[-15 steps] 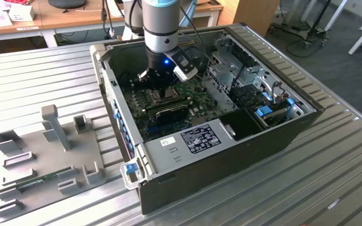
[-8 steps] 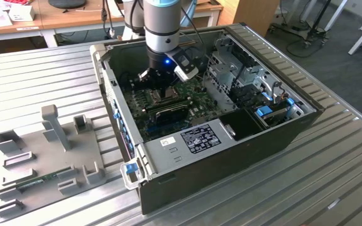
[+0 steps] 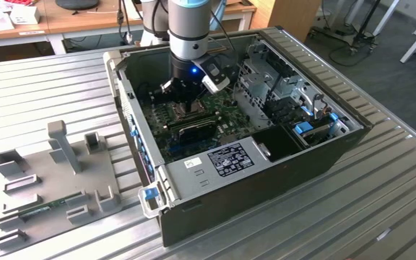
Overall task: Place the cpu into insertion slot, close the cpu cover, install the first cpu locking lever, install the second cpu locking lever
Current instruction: 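Install the second cpu locking lever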
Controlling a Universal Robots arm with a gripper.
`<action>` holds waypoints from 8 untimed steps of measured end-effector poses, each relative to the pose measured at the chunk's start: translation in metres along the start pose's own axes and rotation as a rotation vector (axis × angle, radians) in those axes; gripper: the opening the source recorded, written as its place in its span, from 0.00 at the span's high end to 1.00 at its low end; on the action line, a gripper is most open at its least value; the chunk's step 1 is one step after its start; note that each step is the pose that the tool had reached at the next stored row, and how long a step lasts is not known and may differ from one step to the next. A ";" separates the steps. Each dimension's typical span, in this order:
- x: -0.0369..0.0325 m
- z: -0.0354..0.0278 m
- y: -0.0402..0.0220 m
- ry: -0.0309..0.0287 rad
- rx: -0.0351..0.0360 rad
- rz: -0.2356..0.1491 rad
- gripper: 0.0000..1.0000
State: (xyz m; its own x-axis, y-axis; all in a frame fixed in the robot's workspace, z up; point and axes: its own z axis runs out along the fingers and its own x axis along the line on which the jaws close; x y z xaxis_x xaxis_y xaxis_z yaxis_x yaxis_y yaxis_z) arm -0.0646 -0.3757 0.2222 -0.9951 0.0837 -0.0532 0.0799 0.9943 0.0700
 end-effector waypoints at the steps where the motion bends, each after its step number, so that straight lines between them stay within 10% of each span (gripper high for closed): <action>1: -0.0001 0.0000 0.0000 0.0000 -0.0001 0.000 0.90; 8: -0.0063 0.0005 0.0011 0.0000 -0.0004 0.000 0.90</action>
State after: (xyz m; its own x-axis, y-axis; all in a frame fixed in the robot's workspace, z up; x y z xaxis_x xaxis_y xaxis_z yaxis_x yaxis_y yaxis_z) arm -0.0582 -0.3750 0.2220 -0.9951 0.0837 -0.0532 0.0799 0.9943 0.0704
